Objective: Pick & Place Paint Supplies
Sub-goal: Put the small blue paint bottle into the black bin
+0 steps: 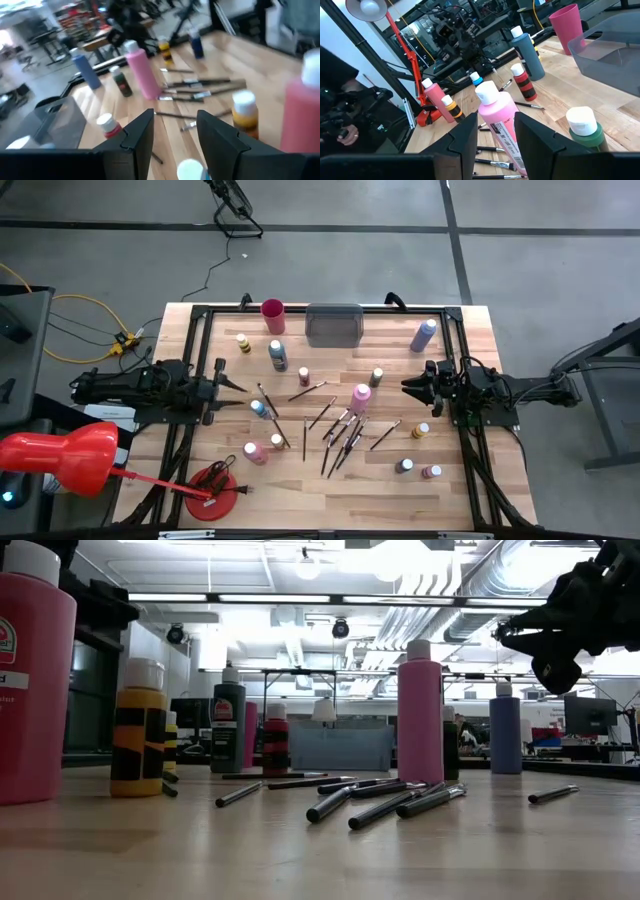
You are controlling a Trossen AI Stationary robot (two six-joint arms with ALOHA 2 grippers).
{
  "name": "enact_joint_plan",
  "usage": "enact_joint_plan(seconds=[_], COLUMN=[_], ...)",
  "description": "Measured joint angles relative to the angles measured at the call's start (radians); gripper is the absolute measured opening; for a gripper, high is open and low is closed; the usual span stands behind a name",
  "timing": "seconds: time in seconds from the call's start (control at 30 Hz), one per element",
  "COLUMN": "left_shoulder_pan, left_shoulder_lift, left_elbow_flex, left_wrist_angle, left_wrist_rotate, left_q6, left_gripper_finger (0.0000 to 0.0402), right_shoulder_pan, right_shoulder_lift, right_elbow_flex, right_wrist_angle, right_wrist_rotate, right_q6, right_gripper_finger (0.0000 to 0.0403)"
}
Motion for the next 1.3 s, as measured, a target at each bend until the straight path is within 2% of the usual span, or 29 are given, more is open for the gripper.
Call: enact_joint_plan(seconds=[0.13,0.4,0.5,0.6,0.7,0.8,0.93,1.0,1.1,1.3], left_shoulder_pan=[0.0,0.0,0.0,0.0,0.0,0.0,0.0,0.0,0.0,0.0], left_shoulder_lift=[0.088,0.326,0.374,0.393,0.399,0.415,0.442,0.465,0.506,0.563], left_elbow_flex=[0.0,0.0,0.005,0.055,0.125,0.169,0.182,0.182,0.182,0.182], left_wrist_angle=[-0.011,0.053,0.069,0.035,-0.039,-0.102,-0.133,-0.164,-0.214,-0.203], left_wrist_rotate=[-0.003,-0.015,-0.077,-0.15,-0.153,-0.118,0.001,0.015,-0.043,-0.115], left_q6=[0.025,-0.103,-0.112,-0.166,-0.149,-0.104,-0.103,-0.099,-0.096,-0.098], left_gripper_finger=[0.0145,0.0155,0.0189,0.024,0.0286,0.0312,0.0319,0.0319,0.0319,0.0319], right_shoulder_pan=[0.0,0.0,0.0,0.0,0.0,0.0,0.0,0.0,0.0,0.0], right_shoulder_lift=[0.0,0.0,0.0,0.0,0.0,0.0,0.0,0.0,0.0,0.0], right_elbow_flex=[0.0,0.0,0.0,0.0,0.0,0.0,0.0,0.0,0.0,0.0], right_wrist_angle=[0.0,0.0,0.0,0.0,0.0,0.0,0.0,0.0,0.0,0.0], right_wrist_rotate=[0.0,0.0,0.0,0.0,0.0,0.0,0.0,0.0,0.0,0.0], right_q6=[0.0,0.0,0.0,0.0,0.0,0.0,0.0,0.0,0.0,0.0], right_gripper_finger=[0.0123,0.0123,0.0123,0.0123,0.0123,0.0123,0.0123,0.0123,0.0123,0.0123])
